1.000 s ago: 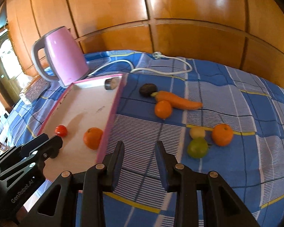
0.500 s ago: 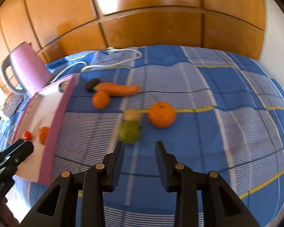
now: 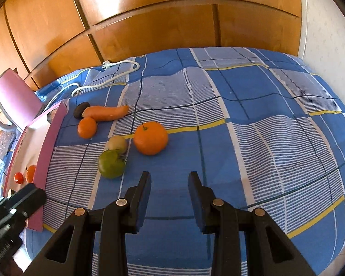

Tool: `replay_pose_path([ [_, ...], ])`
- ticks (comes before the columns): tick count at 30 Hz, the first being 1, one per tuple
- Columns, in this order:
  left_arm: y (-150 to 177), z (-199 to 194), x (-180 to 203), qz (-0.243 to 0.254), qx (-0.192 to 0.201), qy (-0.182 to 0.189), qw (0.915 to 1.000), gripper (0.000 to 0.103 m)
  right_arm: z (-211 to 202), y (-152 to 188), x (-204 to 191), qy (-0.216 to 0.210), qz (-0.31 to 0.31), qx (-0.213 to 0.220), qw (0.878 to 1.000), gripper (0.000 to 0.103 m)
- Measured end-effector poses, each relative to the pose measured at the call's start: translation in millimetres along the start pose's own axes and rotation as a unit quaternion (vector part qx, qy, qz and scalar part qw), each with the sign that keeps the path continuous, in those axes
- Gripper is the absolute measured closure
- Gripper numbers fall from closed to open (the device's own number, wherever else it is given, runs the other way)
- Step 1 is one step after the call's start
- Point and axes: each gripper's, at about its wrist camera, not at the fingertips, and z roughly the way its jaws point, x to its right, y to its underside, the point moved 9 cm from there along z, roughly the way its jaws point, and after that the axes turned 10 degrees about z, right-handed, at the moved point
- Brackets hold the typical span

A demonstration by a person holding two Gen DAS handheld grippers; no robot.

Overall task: Organize fruits
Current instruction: 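Withdraw both open tools from the tray back over the bedspread, then grasp and lift the green lime with the left tool while the right tool grasps the stemmed orange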

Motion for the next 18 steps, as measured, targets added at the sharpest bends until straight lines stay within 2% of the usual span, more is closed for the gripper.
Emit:
replay_pose_path([
  [2,-2,4,9,0.009,0.002,0.014,0.9999,0.056,2,-2,-3,-0.014,0.0,-0.005,1.0,0.069],
  [4,-4,9,15,0.013,0.0,0.023,0.9996,0.056,2,-5,-8,-0.027,0.0,-0.007,1.0,0.063],
  [8,-5,16,19,0.01,-0.004,0.029,0.9995,0.056,6,-15,-18,-0.045,-0.005,-0.009,0.999,0.06],
  [18,-9,23,16,0.007,-0.006,0.021,0.9997,0.056,38,-31,-28,-0.023,-0.031,-0.016,0.999,0.06],
])
